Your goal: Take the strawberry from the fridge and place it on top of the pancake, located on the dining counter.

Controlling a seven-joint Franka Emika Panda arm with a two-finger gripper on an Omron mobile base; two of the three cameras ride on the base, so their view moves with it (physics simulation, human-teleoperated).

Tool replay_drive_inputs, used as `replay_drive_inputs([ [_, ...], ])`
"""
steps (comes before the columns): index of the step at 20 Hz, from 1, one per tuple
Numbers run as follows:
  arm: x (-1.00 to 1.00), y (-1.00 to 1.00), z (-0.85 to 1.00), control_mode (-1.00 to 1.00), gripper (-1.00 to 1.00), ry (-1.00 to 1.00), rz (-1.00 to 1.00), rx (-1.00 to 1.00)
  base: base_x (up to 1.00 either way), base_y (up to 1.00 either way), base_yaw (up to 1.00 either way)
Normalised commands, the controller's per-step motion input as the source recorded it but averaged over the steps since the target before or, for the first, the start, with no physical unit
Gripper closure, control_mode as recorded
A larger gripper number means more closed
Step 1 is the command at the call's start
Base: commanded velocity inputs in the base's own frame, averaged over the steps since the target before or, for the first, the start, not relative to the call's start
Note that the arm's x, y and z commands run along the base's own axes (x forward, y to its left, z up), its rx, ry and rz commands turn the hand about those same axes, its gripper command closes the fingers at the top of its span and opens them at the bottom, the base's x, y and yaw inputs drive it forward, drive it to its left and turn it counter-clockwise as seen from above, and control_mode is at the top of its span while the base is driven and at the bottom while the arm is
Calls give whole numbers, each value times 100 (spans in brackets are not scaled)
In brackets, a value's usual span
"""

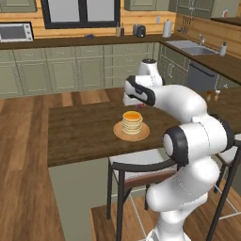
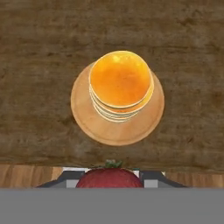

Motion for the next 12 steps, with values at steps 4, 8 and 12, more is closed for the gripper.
replay_drive_inputs([
  [4,100,0,-60,-100,100,0,0,0,0,0,0],
  [8,88,0,-46,-100,100,-3,0,0,0,0,0],
  [12,72,0,-28,-100,100,-1,-1,0,0,0,0],
])
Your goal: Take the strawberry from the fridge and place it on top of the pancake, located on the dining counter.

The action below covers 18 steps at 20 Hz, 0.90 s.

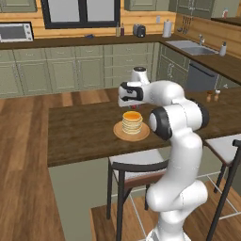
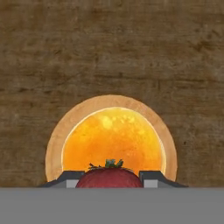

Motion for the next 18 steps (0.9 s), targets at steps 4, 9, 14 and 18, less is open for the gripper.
replay_drive_inputs([
  [4,9,0,-34,-100,100,2,-6,-2,0,0,0],
  [9,0,0,-42,-100,100,10,-5,-4,0,0,0],
  [14,0,-6,-26,-100,100,2,-1,-2,0,0,0],
  [18,0,-4,-4,-100,100,0,0,0,0,0,0],
])
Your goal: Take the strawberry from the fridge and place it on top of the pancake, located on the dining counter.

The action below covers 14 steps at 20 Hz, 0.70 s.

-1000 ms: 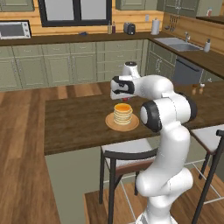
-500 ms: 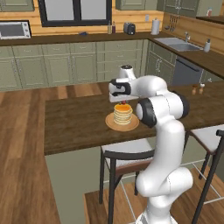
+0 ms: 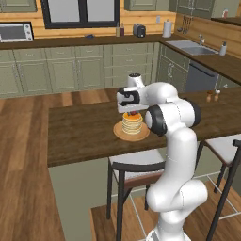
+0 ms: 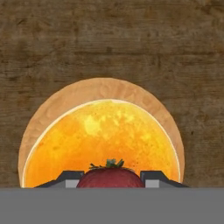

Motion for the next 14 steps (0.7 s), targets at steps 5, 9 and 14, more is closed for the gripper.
replay_drive_inputs([
  [5,1,0,-2,-100,100,0,0,0,0,0,0],
  [9,0,0,-20,-100,100,0,0,0,0,0,0],
  [14,0,0,-22,-100,-100,0,0,0,0,0,0],
])
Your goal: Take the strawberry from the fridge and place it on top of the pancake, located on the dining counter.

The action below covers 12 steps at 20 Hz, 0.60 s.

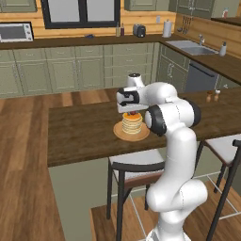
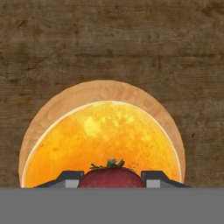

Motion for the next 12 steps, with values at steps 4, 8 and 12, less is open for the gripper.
replay_drive_inputs([
  [4,0,0,-5,-100,-100,0,0,0,0,0,0],
  [8,-2,0,0,-100,-100,0,0,0,0,0,0],
  [12,-22,0,1,-100,-100,-2,0,0,0,0,0],
])
